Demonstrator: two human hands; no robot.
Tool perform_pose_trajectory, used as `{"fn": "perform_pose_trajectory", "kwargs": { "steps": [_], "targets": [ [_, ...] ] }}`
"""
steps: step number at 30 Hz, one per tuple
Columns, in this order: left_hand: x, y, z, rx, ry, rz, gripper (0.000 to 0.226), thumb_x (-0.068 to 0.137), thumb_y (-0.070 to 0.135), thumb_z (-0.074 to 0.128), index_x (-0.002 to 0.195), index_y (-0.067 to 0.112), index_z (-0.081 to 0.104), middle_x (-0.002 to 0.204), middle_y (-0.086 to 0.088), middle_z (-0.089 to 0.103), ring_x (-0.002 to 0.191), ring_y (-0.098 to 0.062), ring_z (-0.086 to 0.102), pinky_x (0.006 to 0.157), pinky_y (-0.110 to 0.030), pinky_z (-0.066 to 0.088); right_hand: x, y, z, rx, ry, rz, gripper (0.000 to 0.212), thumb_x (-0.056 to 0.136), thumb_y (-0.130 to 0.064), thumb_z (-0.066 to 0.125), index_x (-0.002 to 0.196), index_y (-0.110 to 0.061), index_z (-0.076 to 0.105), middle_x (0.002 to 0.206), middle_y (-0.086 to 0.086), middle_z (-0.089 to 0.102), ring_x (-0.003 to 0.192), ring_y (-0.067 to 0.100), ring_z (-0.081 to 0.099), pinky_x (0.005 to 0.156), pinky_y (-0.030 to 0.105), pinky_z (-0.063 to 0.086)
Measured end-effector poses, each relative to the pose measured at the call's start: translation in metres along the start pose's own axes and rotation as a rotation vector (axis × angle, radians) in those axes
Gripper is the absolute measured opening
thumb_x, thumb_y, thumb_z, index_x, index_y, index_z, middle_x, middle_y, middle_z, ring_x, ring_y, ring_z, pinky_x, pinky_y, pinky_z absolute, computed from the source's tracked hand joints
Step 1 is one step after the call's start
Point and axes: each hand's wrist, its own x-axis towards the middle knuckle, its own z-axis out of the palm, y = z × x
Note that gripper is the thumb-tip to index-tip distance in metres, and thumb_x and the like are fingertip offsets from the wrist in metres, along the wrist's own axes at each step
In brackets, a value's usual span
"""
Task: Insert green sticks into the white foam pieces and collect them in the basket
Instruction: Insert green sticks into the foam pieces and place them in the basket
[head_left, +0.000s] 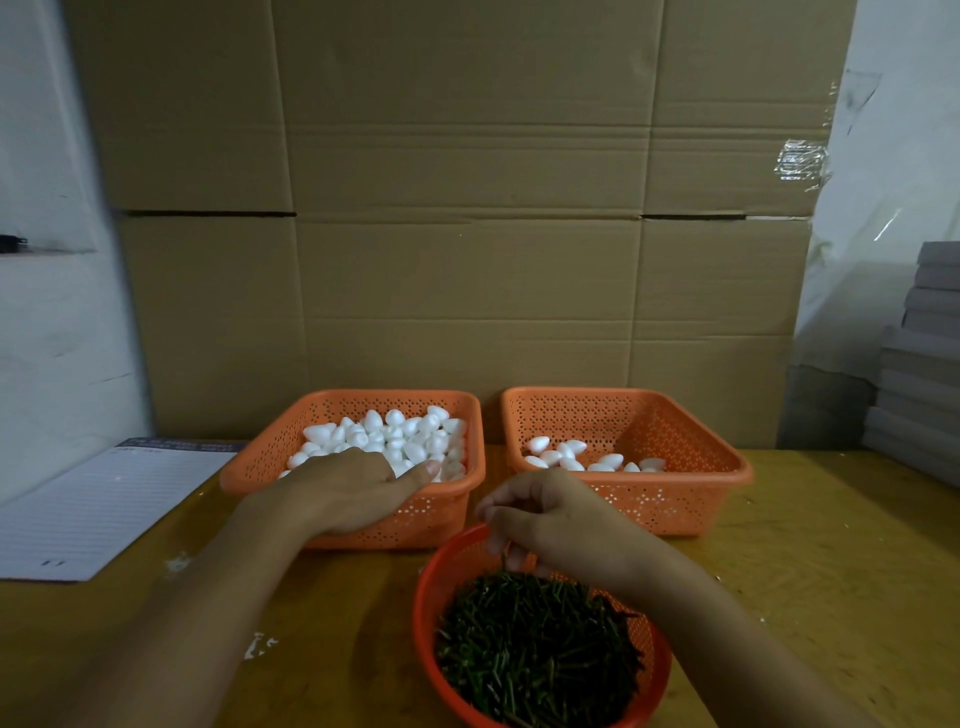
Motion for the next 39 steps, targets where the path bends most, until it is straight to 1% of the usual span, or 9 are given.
{"fn": "perform_pose_trajectory", "kwargs": {
  "steps": [11, 13, 15, 16, 18, 20, 22, 26, 39],
  "targets": [
    [-0.006, 0.005, -0.004, -0.052, 0.02, -0.001, 0.119, 0.059, 0.096, -0.001, 0.153, 0.031, 0.037, 0.166, -0.01, -0.01, 0.153, -0.026, -0.017, 0.122, -0.055, 0.001, 0.001, 0.002, -0.002, -0.003, 0.005, -0.018, 0.014, 0.101, -0.021, 0.055, 0.102, -0.017, 0.069, 0.079, -0.002, 0.072, 0.061, 0.007, 0.06, 0.05, 0.012, 0.043],
    [-0.008, 0.004, -0.006, -0.072, 0.009, -0.005, 0.107, 0.068, 0.094, 0.007, 0.134, 0.03, 0.061, 0.167, -0.011, -0.007, 0.153, -0.025, -0.016, 0.122, -0.055, 0.005, 0.001, 0.002, -0.002, -0.003, 0.001, -0.02, 0.013, 0.101, -0.021, 0.055, 0.101, -0.019, 0.068, 0.078, -0.003, 0.072, 0.061, 0.007, 0.061, 0.049, 0.012, 0.042],
    [-0.01, 0.006, -0.008, -0.101, 0.006, -0.006, 0.082, 0.08, 0.088, 0.018, 0.087, 0.028, 0.073, 0.166, -0.014, 0.009, 0.155, -0.028, -0.007, 0.122, -0.055, 0.01, 0.0, 0.002, -0.002, -0.004, 0.001, -0.019, 0.013, 0.101, -0.021, 0.055, 0.099, -0.022, 0.068, 0.075, -0.005, 0.071, 0.061, 0.006, 0.061, 0.049, 0.012, 0.042],
    [-0.009, 0.006, -0.008, -0.127, 0.021, -0.002, 0.075, 0.084, 0.084, 0.023, 0.066, 0.026, 0.066, 0.159, -0.014, 0.034, 0.154, -0.032, 0.005, 0.121, -0.054, 0.014, 0.0, 0.002, -0.001, -0.005, 0.002, -0.018, 0.013, 0.101, -0.021, 0.055, 0.098, -0.023, 0.068, 0.074, -0.006, 0.071, 0.061, 0.006, 0.061, 0.049, 0.012, 0.042],
    [-0.006, 0.002, -0.008, -0.218, 0.09, 0.054, 0.069, 0.093, 0.074, 0.033, 0.05, 0.021, 0.047, 0.089, 0.008, 0.074, 0.135, -0.02, 0.047, 0.116, -0.053, 0.025, 0.0, 0.002, -0.001, -0.006, 0.005, -0.016, 0.013, 0.101, -0.021, 0.055, 0.099, -0.022, 0.068, 0.075, -0.005, 0.071, 0.061, 0.006, 0.06, 0.049, 0.013, 0.042],
    [-0.006, 0.001, -0.01, -0.268, 0.143, 0.111, 0.063, 0.099, 0.059, 0.044, 0.048, 0.021, 0.04, 0.045, 0.011, 0.048, 0.077, 0.005, 0.062, 0.103, -0.047, 0.037, 0.001, 0.002, -0.001, -0.005, 0.006, -0.015, 0.013, 0.101, -0.02, 0.054, 0.101, -0.019, 0.068, 0.077, -0.004, 0.071, 0.062, 0.006, 0.06, 0.049, 0.013, 0.042],
    [-0.005, -0.001, -0.013, -0.282, 0.206, 0.145, 0.055, 0.098, 0.051, 0.053, 0.05, 0.025, 0.048, 0.049, 0.012, 0.046, 0.053, 0.001, 0.051, 0.077, -0.034, 0.043, 0.001, 0.002, -0.002, -0.002, 0.005, -0.014, 0.013, 0.101, -0.02, 0.054, 0.101, -0.02, 0.067, 0.076, -0.005, 0.071, 0.062, 0.007, 0.061, 0.05, 0.014, 0.043],
    [-0.011, 0.0, -0.022, -0.455, 0.334, 0.188, 0.014, 0.092, 0.028, 0.065, 0.084, 0.038, 0.071, 0.097, 0.016, 0.069, 0.086, 0.003, 0.063, 0.078, -0.027, 0.053, 0.001, 0.002, -0.002, -0.007, 0.006, -0.014, 0.013, 0.101, -0.021, 0.054, 0.099, -0.023, 0.067, 0.075, -0.006, 0.071, 0.062, 0.006, 0.061, 0.05, 0.014, 0.043],
    [-0.053, 0.05, -0.055, -1.114, 0.388, 0.579, 0.049, 0.076, -0.015, 0.074, 0.107, 0.022, 0.07, 0.109, 0.001, 0.073, 0.103, -0.008, 0.07, 0.084, -0.017, 0.053, 0.002, 0.004, -0.001, -0.021, 0.01, -0.023, 0.013, 0.1, -0.02, 0.054, 0.099, -0.022, 0.067, 0.075, -0.004, 0.071, 0.06, 0.006, 0.061, 0.049, 0.018, 0.045]
  ]
}}
